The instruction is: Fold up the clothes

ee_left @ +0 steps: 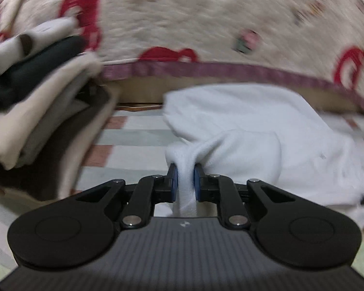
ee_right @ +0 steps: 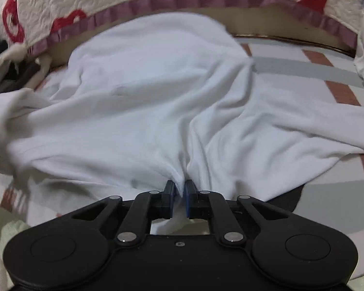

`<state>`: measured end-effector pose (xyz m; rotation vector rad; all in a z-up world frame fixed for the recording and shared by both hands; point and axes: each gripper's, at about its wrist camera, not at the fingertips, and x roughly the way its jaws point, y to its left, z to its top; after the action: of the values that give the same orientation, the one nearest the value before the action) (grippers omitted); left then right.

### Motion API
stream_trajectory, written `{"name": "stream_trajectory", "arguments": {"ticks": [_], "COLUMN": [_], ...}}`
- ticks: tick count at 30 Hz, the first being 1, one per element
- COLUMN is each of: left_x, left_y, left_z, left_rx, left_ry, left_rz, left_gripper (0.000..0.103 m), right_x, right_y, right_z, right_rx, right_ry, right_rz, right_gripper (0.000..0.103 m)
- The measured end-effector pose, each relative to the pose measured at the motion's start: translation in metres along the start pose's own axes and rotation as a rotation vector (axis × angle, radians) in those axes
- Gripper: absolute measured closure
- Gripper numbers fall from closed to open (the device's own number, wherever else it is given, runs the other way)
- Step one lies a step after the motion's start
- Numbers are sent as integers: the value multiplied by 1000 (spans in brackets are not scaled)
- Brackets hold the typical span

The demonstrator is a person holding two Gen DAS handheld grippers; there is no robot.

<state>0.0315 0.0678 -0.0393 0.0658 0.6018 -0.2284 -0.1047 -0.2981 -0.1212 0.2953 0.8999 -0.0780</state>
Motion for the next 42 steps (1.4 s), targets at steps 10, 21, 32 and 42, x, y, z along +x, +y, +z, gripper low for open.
{"name": "stream_trajectory", "arguments": {"ticks": [10, 21, 32, 42], "left_x": [14, 44, 68, 46], "left_y": [27, -33, -64, -89], "left_z": [-35, -64, -79, -56], "left_rx": [-191, -246, -211, -14], "left_ry": [122, 379, 469, 352], "left_rz": [-103, -432, -431, -420], "left_gripper": [82, 51, 35, 97], "right_x": [2, -9, 2, -65], "right_y": [-9, -15, 0, -1], "right_z": [2, -7, -3, -2], "right_rx": [36, 141, 32, 5], "right_ry": [-4, -19, -37, -147], "right_rz": [-34, 34, 26, 133], "right_gripper": [89, 73, 97, 97]}}
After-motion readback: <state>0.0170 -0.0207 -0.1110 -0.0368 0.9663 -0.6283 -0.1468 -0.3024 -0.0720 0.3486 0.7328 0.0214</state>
